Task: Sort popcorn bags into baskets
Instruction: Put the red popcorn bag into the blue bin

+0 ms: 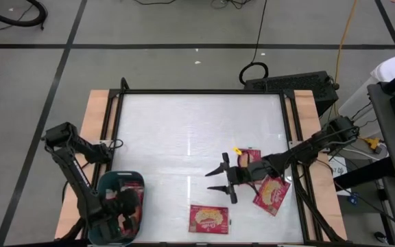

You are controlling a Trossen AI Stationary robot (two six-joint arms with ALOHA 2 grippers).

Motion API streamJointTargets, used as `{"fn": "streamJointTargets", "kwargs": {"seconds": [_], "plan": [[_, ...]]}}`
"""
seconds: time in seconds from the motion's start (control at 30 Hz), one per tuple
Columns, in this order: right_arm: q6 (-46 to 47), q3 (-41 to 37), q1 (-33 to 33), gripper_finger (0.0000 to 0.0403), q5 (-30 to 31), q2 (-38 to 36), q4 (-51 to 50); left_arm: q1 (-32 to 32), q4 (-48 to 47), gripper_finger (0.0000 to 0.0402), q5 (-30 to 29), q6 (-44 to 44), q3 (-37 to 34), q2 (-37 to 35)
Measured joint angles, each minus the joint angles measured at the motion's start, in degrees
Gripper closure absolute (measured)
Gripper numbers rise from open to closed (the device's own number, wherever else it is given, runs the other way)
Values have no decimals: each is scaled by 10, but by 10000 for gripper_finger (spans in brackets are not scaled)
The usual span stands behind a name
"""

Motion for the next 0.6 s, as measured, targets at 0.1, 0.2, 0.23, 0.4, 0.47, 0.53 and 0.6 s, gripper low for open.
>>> {"fn": "streamJointTargets", "kwargs": {"seconds": [0.1,0.2,0.23,0.4,0.47,0.53,0.6], "plan": [[0,0,11,197,29,0,-1,-5,-4,282,23,0,-1,0],[7,0,20,197,51,0,-3,-13,-4,282,25,0,1,0],[10,0,23,197,62,0,-9,-16,-4,282,26,0,2,0],[69,0,40,197,147,0,-81,-20,-8,282,27,17,16,0],[114,0,45,197,158,-3,-119,-18,-22,282,22,32,33,0],[172,3,49,197,158,-7,-170,-17,-47,282,4,49,56,0],[220,14,58,197,156,-7,-236,-16,-71,282,-23,76,85,0]]}}
